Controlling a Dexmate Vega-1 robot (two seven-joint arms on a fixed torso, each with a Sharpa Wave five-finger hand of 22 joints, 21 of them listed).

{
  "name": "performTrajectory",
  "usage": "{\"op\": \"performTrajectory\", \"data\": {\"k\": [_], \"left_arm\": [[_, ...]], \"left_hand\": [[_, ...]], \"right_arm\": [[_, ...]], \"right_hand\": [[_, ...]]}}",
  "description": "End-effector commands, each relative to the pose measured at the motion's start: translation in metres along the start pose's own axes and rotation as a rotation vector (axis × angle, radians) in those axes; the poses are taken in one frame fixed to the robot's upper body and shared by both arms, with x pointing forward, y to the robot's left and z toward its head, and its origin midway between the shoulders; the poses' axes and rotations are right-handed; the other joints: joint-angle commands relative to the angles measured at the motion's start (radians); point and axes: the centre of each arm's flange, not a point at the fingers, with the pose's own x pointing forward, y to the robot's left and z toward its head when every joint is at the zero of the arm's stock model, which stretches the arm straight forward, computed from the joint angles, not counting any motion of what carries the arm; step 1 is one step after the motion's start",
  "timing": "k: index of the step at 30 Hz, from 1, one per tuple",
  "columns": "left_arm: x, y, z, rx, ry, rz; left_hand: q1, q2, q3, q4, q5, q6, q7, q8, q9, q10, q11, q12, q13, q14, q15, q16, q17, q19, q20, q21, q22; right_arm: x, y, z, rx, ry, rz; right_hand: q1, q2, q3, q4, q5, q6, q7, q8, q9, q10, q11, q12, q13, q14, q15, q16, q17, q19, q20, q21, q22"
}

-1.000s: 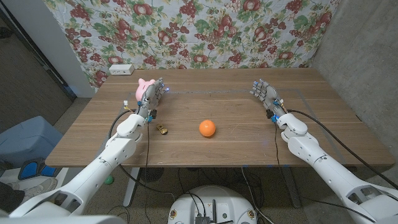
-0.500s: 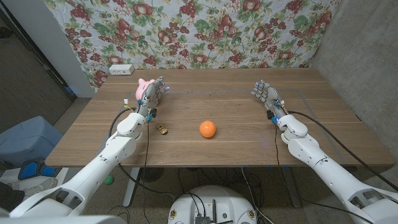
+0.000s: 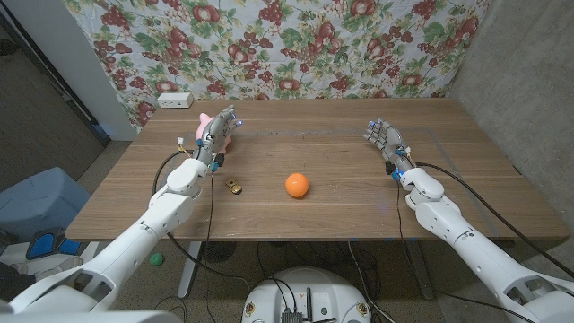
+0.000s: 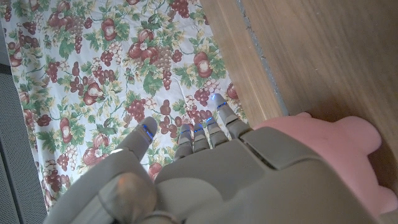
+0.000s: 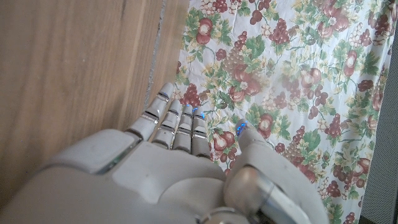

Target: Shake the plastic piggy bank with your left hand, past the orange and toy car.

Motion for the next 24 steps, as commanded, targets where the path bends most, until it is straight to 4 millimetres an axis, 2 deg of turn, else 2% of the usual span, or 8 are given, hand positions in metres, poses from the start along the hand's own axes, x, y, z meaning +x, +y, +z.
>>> {"op": "performTrajectory", "data": {"k": [1,24], "left_arm": [[0.002,0.002,0.013,0.096,-0.008,0.008],[0.006,0.012,0.03,0.227,-0.055,0.056]], "left_hand": [[0.0,-0.007,-0.003,-0.015,-0.005,0.019,-0.001,0.008,0.003,0.008,-0.001,0.003,0.003,0.01,-0.002,0.003,-0.001,0.008,-0.003,-0.008,0.004],[0.0,-0.005,-0.014,-0.034,-0.007,0.029,-0.004,0.006,0.003,0.014,-0.007,0.002,0.004,0.014,-0.002,0.002,0.0,0.016,-0.004,-0.017,0.004]], "right_arm": [[0.001,-0.002,-0.006,0.013,0.003,-0.001],[0.016,0.008,-0.018,0.033,0.029,0.008]], "right_hand": [[-0.003,-0.004,0.002,-0.011,0.005,0.018,-0.004,0.009,0.002,0.014,0.0,0.009,0.003,0.015,-0.004,0.008,0.003,0.014,-0.001,-0.003,0.003],[-0.006,-0.005,0.002,-0.02,0.006,0.022,0.001,0.007,0.002,0.018,0.008,0.006,0.004,0.016,0.002,0.008,0.003,0.02,0.003,-0.016,0.003]]}}
